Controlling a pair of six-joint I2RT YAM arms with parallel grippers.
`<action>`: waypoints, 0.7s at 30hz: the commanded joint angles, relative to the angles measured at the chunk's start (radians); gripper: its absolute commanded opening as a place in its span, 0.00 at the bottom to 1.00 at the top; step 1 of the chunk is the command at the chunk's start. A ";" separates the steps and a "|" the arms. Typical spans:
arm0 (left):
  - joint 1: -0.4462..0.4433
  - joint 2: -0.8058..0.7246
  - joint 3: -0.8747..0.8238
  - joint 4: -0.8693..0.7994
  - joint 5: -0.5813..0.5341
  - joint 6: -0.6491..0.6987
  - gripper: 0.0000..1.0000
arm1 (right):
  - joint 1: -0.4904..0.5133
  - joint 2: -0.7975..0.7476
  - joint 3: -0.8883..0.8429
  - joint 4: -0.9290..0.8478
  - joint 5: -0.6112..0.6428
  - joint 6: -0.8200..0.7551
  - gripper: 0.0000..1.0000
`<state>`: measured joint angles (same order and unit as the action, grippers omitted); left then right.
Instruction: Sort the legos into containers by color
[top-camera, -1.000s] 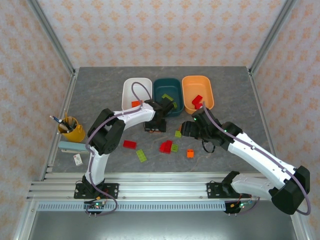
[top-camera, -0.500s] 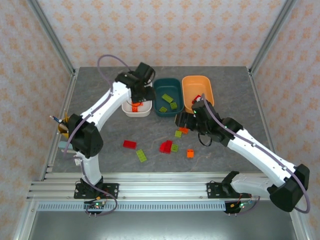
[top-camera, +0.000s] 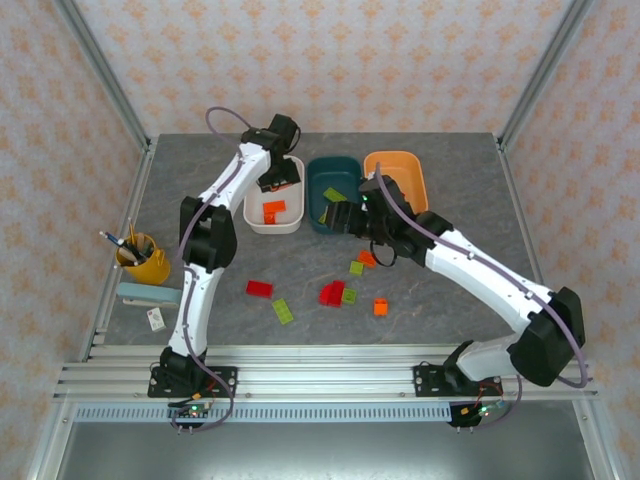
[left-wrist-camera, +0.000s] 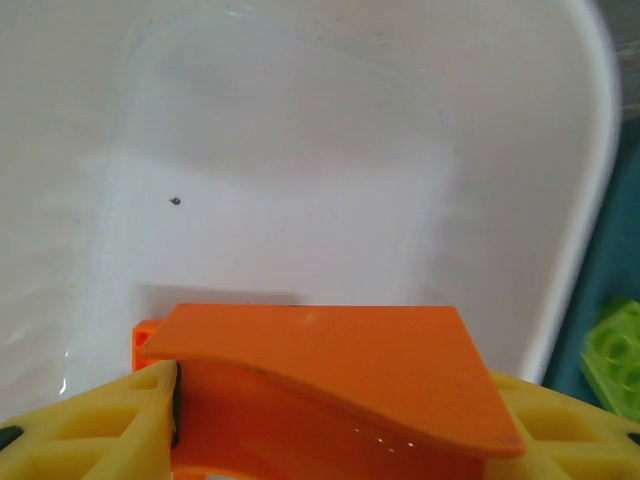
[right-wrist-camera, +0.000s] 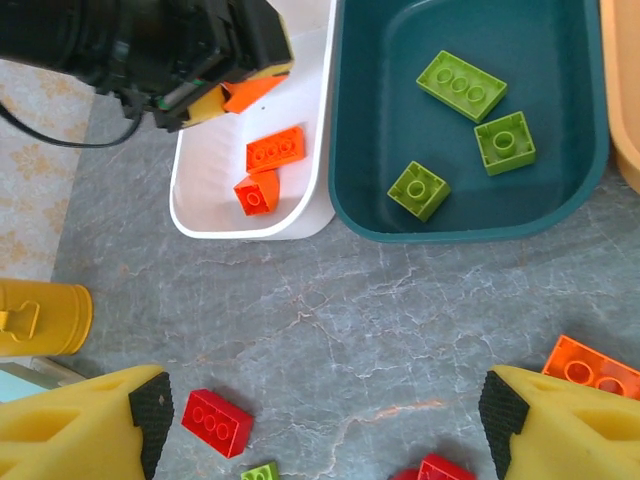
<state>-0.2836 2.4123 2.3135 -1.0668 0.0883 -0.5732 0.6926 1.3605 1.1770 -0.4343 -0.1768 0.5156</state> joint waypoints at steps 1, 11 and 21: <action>0.014 0.031 0.067 -0.010 -0.032 0.032 0.52 | -0.011 0.022 0.045 0.041 -0.017 0.006 0.82; 0.019 0.126 0.101 -0.008 -0.044 0.029 0.58 | -0.044 0.061 0.059 0.020 -0.049 -0.001 0.82; 0.017 0.072 0.092 -0.011 -0.057 0.033 0.81 | -0.044 0.065 0.064 -0.007 -0.062 -0.014 0.82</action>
<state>-0.2722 2.5362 2.3875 -1.0660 0.0666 -0.5480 0.6510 1.4235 1.2087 -0.4263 -0.2348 0.5152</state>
